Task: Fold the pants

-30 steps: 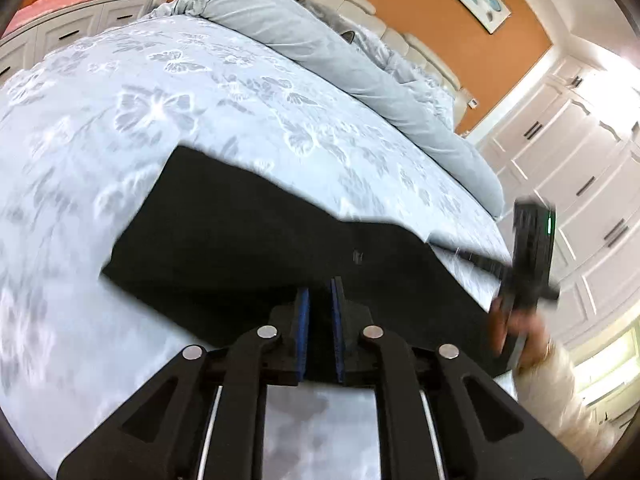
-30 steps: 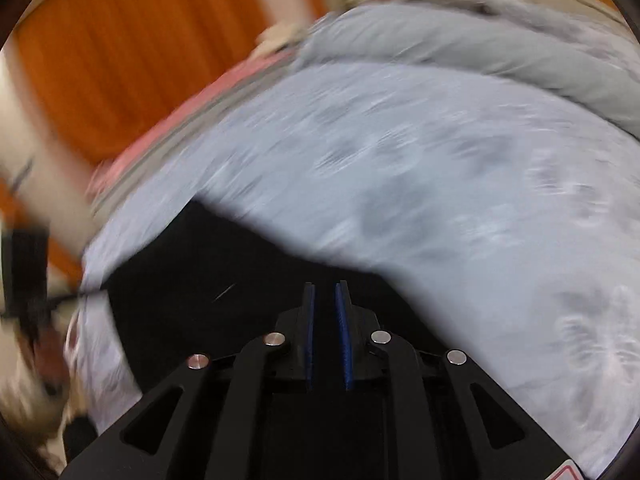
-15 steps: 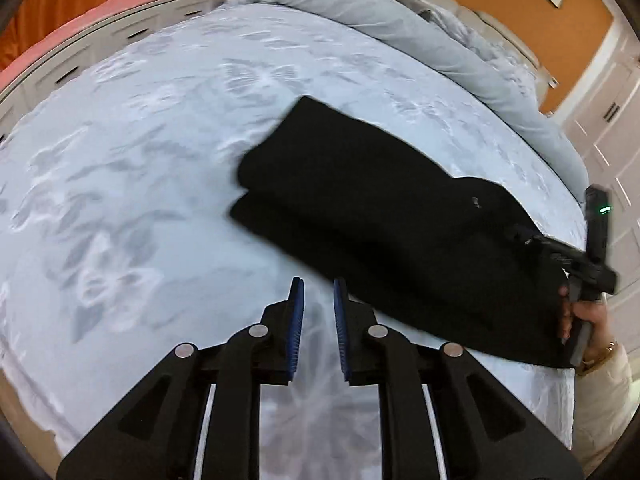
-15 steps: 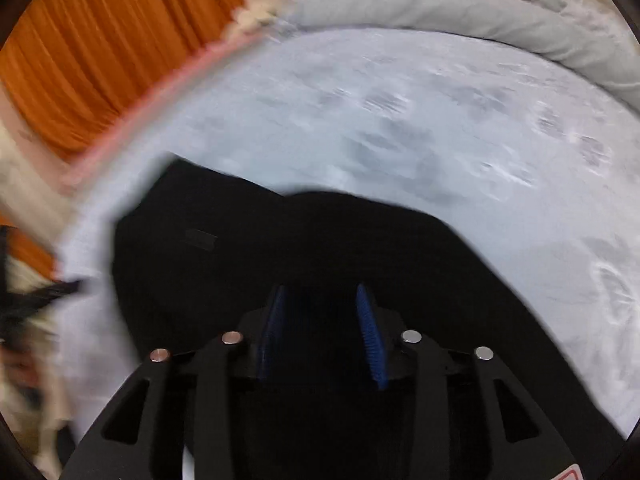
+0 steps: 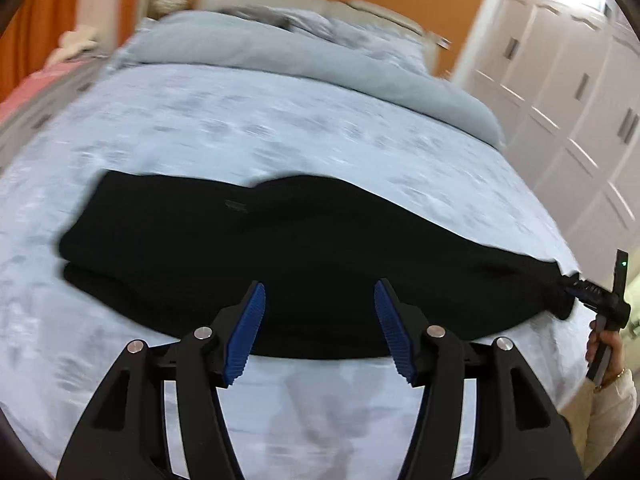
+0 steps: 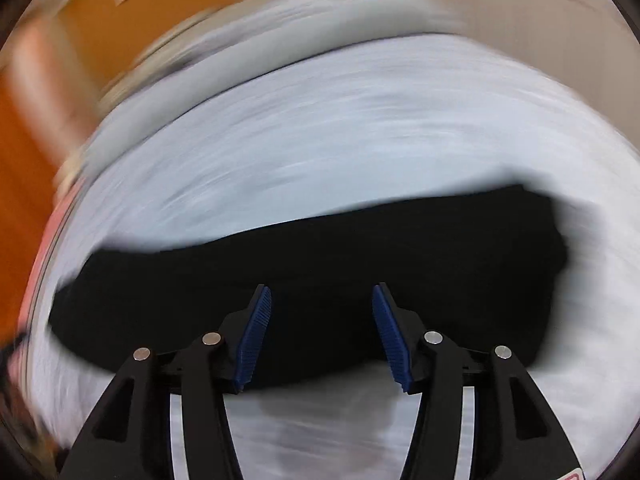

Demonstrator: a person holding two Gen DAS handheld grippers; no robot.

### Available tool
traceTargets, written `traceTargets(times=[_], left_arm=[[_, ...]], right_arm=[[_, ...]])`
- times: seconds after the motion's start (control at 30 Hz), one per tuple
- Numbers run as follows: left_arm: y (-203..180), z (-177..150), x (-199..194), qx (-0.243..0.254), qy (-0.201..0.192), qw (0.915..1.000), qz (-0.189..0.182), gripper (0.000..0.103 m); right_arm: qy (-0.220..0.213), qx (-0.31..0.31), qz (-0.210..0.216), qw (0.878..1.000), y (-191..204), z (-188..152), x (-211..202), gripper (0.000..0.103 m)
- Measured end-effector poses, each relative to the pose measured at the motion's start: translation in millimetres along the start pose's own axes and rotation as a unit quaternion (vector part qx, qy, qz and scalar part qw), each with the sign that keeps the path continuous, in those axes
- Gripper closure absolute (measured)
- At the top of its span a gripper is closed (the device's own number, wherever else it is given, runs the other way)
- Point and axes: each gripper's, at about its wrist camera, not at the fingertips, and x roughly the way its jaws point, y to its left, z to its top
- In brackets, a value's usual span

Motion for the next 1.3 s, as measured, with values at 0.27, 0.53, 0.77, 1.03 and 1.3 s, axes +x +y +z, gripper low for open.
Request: traceTargets(times=[0.27,0.53,0.77,1.03,1.3], left_arm=[[-77.9,-19.5,63.5,-0.016,0.063,0.9974,-0.029,0.046],[-120.6,-22.1,73.0,0.023,0.066,0.9975,0.015,0.046],[-151.2,-35.2,85.1,0.035,0.083,0.9959,0.015,0.046],[-178.2,-40.1,83.3,0.037,0.08,0.9961,0.008,0.046],[-143.9,-25.5,76.0,0.033,0.06,0.9951,0.072,0.045]], right_arm=[[0.06,-0.048,0.05,0.996,-54.7,41.6,31.9,0.049],[-0.126,-0.25,-0.003,0.96,-20.6,55.8,-67.1,0.081],[0.032,-0.064,-0.001,0.997,-153.5,0.1,-21.0,0.052],[0.056,-0.081,0.072,0.993,-90.5,52.6,23.3,0.033],[-0.035,-0.161,0.062,0.984,-41.4,80.0,-9.4,0.096]])
